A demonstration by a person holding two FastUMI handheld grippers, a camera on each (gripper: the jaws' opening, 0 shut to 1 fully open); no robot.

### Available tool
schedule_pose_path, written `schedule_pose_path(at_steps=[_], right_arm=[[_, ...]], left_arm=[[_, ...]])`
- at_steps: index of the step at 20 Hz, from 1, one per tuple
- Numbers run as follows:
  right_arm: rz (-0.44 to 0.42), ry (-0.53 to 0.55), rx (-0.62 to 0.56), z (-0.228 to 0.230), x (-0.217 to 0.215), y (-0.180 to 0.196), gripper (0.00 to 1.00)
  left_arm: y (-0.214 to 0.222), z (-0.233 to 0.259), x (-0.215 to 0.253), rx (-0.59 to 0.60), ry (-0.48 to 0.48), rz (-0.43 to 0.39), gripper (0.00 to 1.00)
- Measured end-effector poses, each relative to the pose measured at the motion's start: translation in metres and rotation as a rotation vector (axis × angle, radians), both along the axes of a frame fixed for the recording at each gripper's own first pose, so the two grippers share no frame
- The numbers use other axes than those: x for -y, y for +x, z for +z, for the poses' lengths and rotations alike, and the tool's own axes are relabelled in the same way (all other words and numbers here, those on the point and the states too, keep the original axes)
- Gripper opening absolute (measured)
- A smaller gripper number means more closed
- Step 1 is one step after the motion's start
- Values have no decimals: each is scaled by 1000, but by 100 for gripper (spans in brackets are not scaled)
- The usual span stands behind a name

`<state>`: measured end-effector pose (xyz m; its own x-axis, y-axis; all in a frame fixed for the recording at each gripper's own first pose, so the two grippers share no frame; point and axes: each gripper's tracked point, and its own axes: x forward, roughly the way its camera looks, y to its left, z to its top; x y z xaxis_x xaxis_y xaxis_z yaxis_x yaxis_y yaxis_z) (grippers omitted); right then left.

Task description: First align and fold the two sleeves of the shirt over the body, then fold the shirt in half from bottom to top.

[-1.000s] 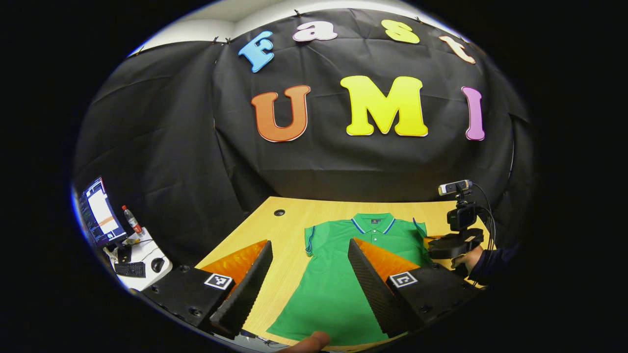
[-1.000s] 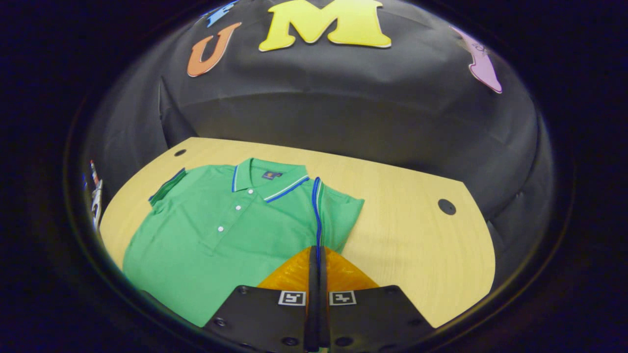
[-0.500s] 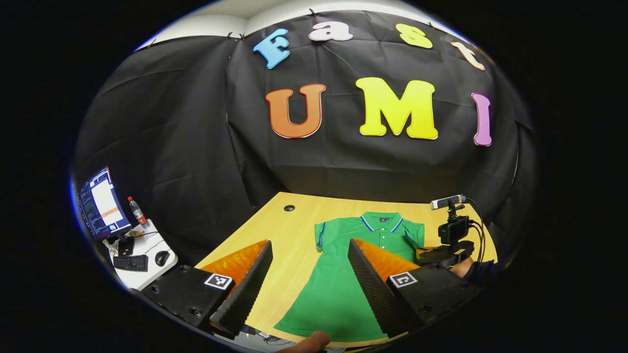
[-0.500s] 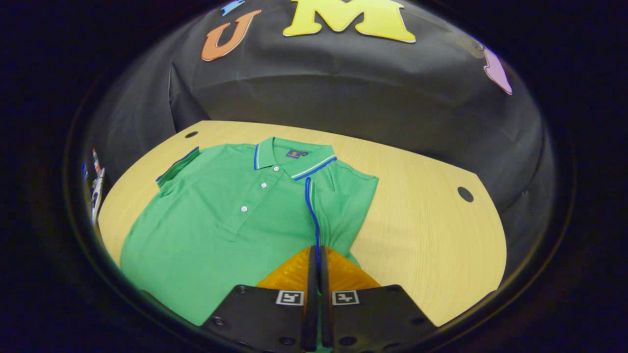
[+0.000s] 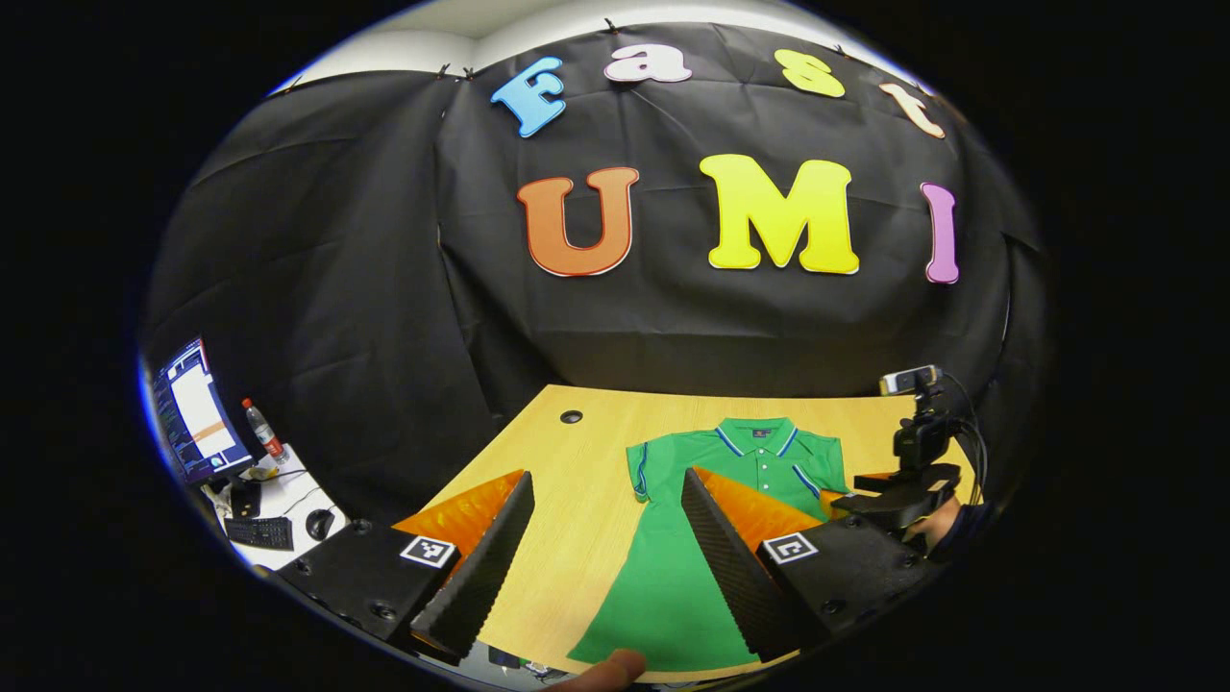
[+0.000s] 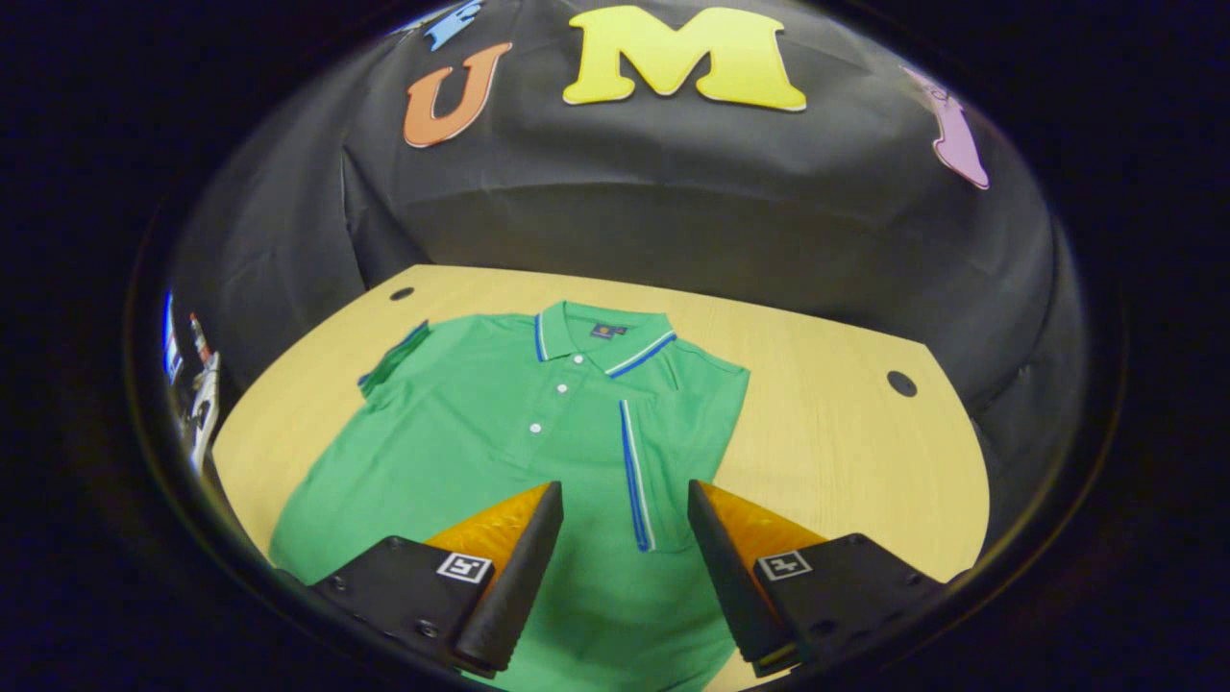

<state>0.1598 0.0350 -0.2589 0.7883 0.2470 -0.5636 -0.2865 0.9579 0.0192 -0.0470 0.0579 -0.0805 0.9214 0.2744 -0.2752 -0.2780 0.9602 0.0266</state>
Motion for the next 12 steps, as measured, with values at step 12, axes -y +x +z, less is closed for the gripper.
schedule_pose_path(at_steps=[12], right_arm=[[-189,73,223,140,28,-87,90]], left_arm=[[93,-76,-41,-129,-93,-143,100]])
